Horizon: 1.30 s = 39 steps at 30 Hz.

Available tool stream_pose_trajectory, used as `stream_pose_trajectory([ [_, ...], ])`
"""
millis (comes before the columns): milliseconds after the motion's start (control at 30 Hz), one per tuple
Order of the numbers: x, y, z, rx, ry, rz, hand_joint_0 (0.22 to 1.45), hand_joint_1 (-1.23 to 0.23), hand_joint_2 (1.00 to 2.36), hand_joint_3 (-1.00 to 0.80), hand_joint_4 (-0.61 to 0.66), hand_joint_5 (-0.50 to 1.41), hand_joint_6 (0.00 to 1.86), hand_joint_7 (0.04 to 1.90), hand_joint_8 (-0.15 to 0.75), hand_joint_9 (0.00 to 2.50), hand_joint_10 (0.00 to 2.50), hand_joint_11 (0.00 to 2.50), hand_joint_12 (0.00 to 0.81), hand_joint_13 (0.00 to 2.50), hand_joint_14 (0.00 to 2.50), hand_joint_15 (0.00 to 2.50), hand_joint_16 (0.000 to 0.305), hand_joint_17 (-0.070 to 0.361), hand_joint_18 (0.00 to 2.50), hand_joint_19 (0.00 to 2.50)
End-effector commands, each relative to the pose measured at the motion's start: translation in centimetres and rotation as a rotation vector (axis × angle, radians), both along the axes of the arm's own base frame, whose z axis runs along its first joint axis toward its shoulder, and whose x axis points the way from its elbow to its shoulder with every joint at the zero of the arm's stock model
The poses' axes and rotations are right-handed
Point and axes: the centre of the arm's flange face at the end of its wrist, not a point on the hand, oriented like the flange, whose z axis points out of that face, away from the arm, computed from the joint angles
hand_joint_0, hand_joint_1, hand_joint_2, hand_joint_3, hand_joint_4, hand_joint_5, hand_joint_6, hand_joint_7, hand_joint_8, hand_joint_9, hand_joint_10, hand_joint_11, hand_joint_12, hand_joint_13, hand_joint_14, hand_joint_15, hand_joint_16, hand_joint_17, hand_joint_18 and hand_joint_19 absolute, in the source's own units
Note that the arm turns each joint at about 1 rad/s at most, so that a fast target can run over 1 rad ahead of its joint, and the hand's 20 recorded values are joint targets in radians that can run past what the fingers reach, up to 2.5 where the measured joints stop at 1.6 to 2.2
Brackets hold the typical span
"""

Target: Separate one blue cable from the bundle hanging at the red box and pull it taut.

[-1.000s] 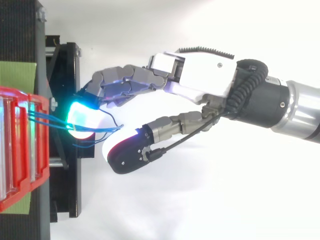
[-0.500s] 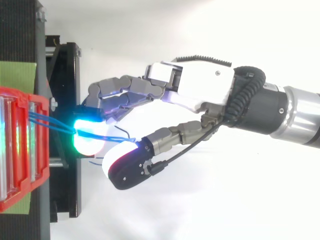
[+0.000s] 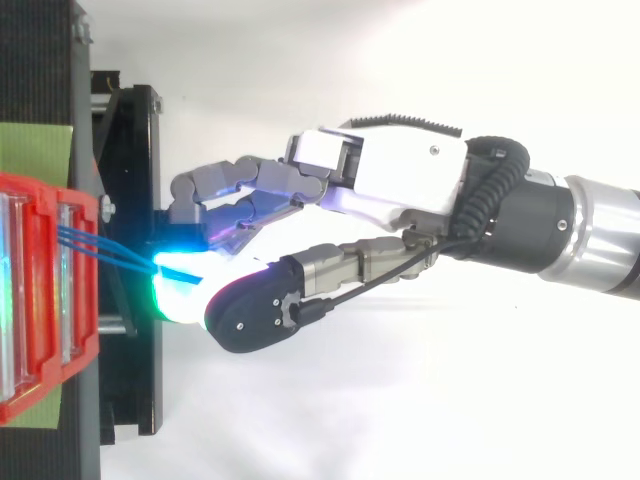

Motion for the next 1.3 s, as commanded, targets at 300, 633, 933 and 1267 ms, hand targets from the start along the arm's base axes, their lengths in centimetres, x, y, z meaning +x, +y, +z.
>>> stream_pose_trajectory([
  [300,0.6,-0.3,1.2,0.003,-0.017,0.007,0.62,-0.58,1.02,-0.22,0.18,-0.14,0.68,1.08,0.306,0.76,0.01,0.4,0.338,0.68,0.01,0.32,0.045,0.101,0.63,0.49],
  [633,0.6,-0.3,1.2,0.002,-0.017,0.009,0.64,-0.73,1.02,-0.28,0.17,-0.2,0.83,0.92,0.299,0.75,0.02,0.54,0.342,0.66,0.01,0.32,0.045,0.101,0.62,0.49],
  [933,0.6,-0.3,1.3,0.003,-0.019,0.009,0.72,-0.8,1.0,-0.45,0.14,-0.22,0.91,0.84,0.29,0.77,0.02,0.67,0.338,0.67,0.01,0.34,0.044,0.099,0.63,0.47],
  [1267,0.6,-0.3,1.2,0.002,-0.016,0.01,0.62,-0.8,1.0,-0.5,0.16,-0.2,0.92,0.9,0.296,0.85,0.02,0.7,0.327,0.71,0.01,0.36,0.043,0.096,0.66,0.49],
])
